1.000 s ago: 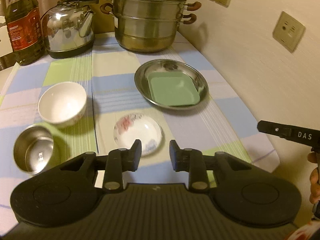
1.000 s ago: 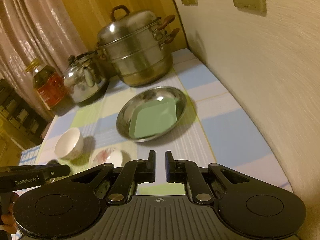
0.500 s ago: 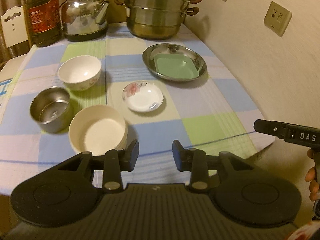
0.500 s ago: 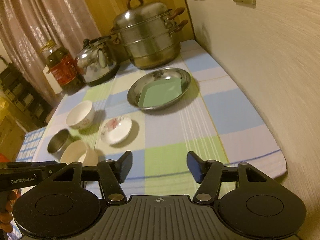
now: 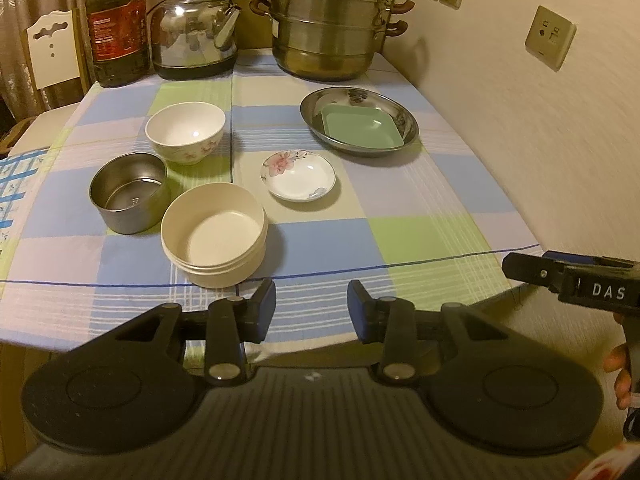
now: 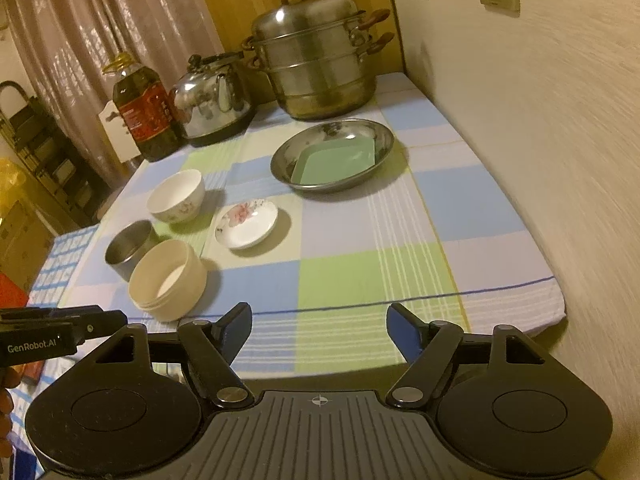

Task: Organize plates and bowls
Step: 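Move both grippers toward the small floral white saucer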

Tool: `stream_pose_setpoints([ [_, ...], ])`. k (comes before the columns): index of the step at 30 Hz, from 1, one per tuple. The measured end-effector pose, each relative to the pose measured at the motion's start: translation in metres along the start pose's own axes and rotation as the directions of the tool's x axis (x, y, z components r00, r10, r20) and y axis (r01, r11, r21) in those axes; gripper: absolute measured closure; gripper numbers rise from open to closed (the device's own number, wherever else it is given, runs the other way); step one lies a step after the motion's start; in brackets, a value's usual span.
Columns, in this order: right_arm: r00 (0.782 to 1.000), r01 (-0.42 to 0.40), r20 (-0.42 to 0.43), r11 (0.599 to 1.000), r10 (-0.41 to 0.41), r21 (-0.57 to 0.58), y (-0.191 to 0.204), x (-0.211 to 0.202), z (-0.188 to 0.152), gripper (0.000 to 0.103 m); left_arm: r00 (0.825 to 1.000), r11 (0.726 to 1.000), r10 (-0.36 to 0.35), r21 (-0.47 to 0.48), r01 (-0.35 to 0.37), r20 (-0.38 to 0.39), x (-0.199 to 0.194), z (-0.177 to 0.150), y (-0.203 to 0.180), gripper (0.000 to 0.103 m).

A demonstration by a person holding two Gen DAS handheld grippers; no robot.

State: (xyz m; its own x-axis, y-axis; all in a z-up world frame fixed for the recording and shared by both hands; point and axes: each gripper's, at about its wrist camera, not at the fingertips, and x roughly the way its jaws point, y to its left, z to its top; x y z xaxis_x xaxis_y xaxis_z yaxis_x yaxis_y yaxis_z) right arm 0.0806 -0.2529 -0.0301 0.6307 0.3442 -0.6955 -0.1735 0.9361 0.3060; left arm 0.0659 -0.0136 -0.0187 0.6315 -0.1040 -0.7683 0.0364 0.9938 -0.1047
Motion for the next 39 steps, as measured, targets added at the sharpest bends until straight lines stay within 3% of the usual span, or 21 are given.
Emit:
stream_pose_setpoints([
  [28, 0.999, -0.037, -0.011, 0.998, 0.037, -0.045, 0.011, -0.005, -0.016, 0.026, 0.998, 0.996, 0.069, -0.060, -0.070, -0.013, -0.017, -0.023, 0.000, 0.067],
  [39, 0.998, -0.045, -0.034, 0.999, 0.045, -0.015, 0.011, 0.011, -0.004, 0.026, 0.998, 0.998, 0.057, -0.031, -0.058, -0.026, 0.001, -0.005, 0.001, 0.067],
])
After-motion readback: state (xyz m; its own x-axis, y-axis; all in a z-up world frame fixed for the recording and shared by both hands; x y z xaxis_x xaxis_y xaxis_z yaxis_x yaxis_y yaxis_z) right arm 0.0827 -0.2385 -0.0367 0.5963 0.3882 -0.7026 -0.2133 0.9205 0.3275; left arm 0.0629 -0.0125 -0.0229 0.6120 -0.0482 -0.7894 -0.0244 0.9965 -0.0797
